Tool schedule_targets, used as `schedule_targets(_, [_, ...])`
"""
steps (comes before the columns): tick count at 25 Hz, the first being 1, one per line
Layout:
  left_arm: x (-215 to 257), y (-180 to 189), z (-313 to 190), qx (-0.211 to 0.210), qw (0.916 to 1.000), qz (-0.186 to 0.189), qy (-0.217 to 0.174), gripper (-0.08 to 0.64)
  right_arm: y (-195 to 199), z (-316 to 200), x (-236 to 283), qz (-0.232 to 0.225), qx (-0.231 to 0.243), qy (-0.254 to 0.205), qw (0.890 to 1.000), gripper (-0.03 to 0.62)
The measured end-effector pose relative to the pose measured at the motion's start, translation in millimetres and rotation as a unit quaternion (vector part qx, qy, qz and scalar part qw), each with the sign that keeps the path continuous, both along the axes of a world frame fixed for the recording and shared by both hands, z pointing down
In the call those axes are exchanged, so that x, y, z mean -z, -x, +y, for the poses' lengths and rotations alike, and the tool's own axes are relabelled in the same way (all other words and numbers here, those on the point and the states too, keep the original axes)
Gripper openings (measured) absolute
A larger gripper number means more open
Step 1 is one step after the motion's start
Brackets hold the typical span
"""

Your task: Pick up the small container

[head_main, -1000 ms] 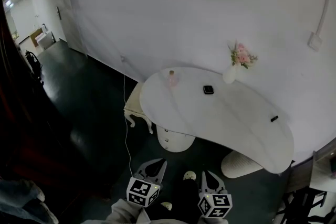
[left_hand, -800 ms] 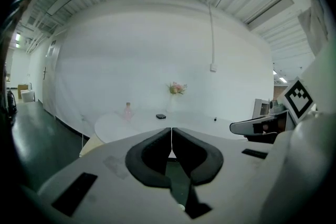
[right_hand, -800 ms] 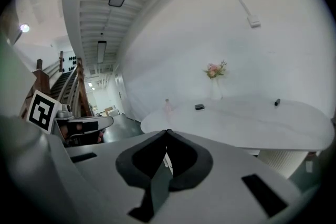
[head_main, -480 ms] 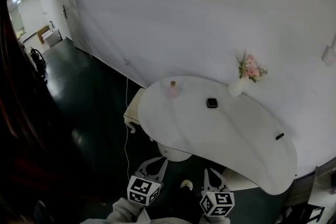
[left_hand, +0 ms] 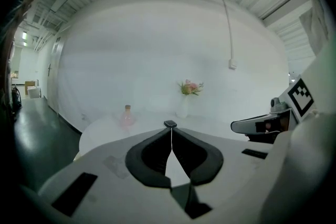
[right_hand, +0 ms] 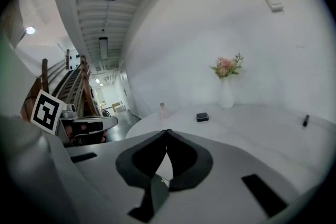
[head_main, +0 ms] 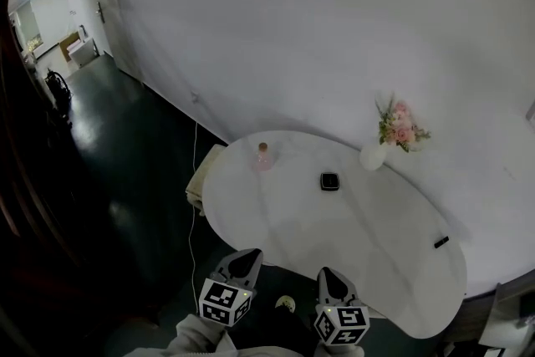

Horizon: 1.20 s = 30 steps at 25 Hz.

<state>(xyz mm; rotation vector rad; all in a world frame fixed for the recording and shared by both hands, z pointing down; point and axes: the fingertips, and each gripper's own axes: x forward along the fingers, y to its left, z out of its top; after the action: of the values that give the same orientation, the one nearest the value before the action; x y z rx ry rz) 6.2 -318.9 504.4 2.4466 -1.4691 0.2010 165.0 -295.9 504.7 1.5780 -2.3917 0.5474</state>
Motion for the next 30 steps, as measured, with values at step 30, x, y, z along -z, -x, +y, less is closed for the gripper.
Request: schedule_targets(30, [-14.8,-9.7,-65.4,0.119,0.9927,-0.018,0.002,0.017,-2.0,-93.7,-24.2,-0.021,0.118,0.014,0.993,0.049])
